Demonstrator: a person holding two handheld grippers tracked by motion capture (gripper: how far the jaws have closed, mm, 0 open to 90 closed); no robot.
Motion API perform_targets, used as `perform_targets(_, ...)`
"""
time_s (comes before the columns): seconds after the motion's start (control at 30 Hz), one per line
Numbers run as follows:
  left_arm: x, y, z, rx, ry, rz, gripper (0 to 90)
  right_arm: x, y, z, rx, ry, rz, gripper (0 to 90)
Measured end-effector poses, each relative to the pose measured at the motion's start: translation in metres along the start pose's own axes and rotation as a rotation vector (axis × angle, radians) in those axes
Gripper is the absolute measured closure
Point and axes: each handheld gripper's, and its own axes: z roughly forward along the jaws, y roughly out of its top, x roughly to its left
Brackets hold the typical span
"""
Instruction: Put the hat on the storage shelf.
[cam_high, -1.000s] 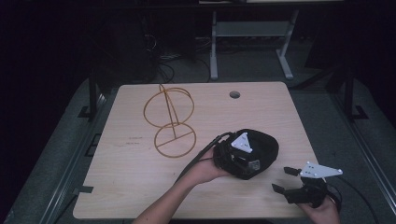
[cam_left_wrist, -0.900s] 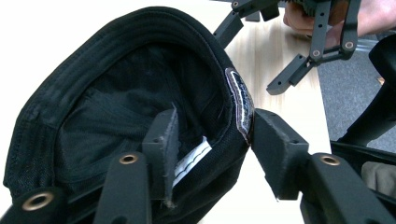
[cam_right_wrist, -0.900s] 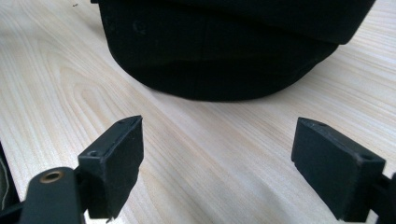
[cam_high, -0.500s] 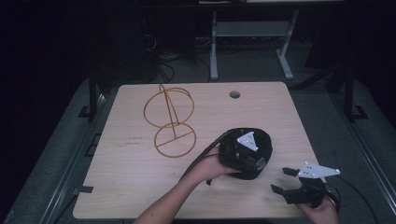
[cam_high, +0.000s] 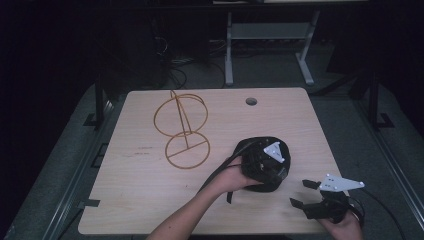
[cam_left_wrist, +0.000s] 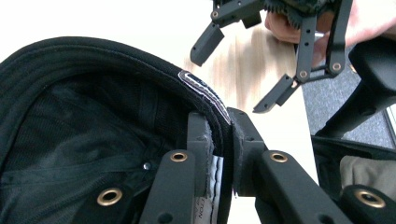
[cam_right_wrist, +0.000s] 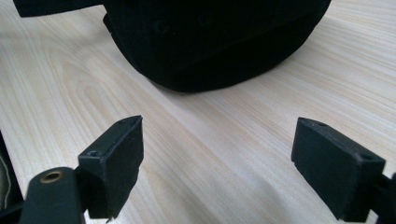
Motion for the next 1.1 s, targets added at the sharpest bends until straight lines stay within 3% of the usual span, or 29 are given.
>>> perform_targets(0.37, 0.011, 0.012, -0.029, -0.139, -0.013, -0.068, 81.6, 0.008, 0.005, -0.003, -0.054, -0.007, -0.022, 16.2)
perform_targets(0.6, 0.017, 0.020, -0.050, -0.228, -0.031, -0.102, 81.7, 0.015, 0.015, -0.008, -0.154, -0.006, -0.019, 16.3)
perform_targets(0.93, 0.014, 0.030, -0.060, -0.270, -0.075, -0.097, 81.6, 0.019, 0.031, -0.011, -0.272, -0.024, -0.010, 17.4)
perform_targets(1.1, 0.007, 0.038, -0.059, -0.266, -0.115, -0.068, 81.8, 0.018, 0.035, -0.008, -0.296, -0.015, -0.003, 26.9)
